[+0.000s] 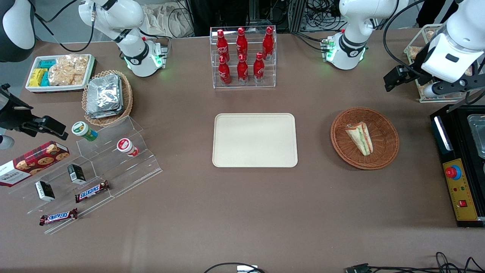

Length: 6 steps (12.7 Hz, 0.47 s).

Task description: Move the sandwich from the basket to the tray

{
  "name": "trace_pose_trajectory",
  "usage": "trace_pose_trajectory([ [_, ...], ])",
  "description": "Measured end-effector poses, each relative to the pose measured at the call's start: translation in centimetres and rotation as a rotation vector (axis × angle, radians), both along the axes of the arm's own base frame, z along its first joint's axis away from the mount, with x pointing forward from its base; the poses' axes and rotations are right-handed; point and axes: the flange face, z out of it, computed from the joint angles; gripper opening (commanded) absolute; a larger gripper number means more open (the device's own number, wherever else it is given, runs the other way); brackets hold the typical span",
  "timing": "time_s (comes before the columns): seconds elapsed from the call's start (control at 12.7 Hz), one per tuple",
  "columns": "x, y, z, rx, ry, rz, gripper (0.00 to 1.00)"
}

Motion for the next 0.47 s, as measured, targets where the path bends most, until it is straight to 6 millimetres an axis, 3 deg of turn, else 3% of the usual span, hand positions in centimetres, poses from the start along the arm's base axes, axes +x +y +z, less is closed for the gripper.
trace_pose_trajectory([
  [0.47,-0.1,-0.6,0.15,0.001,-0.004,-0.011,1.0],
])
